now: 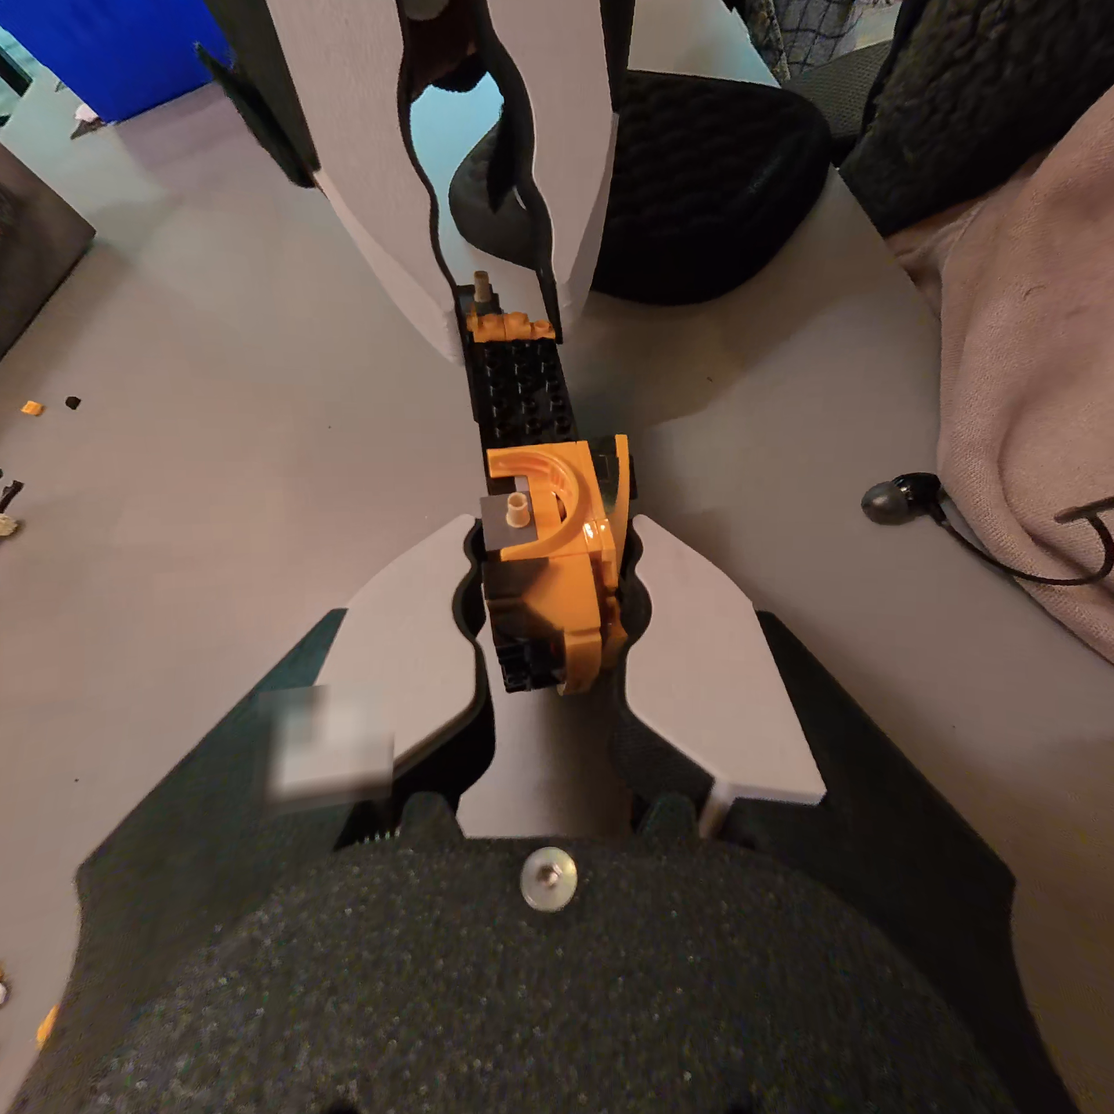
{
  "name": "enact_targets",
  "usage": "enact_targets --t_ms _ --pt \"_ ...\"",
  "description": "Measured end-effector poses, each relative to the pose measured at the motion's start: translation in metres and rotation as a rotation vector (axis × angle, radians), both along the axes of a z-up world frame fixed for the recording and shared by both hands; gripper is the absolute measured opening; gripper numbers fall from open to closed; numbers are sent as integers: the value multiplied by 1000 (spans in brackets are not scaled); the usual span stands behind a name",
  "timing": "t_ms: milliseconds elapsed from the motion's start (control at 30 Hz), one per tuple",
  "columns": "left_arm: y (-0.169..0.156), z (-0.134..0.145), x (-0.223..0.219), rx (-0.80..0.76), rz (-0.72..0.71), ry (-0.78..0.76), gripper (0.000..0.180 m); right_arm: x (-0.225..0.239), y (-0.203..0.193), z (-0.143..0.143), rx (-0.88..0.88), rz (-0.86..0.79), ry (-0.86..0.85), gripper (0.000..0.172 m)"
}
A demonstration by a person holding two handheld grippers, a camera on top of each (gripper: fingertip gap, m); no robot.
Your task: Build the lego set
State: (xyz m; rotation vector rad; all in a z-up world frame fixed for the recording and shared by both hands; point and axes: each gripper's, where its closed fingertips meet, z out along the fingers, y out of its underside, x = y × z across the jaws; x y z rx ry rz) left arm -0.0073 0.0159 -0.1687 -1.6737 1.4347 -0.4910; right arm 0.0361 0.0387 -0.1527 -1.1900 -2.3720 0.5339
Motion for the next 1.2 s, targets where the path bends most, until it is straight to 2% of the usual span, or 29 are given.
enact_targets --t_ms 267,333,400,567,1200 --pt "-1 2 -1 -15 -1 -9 43 -1 -1 0 -15 -37 5 29" --pt "-1 2 -1 -12 -4 -8 43 -1 -1 2 -33 -50 12 37" --pt "-2 2 -1 -7 -7 -5 43 0 -2 7 -54 -56 27 37" --pt "-3 4 -1 6 -14 3 43 1 1 12 -52 -56 44 22" --pt "-7 7 0 35 -18 24 43 3 -4 4 -64 -61 29 18"
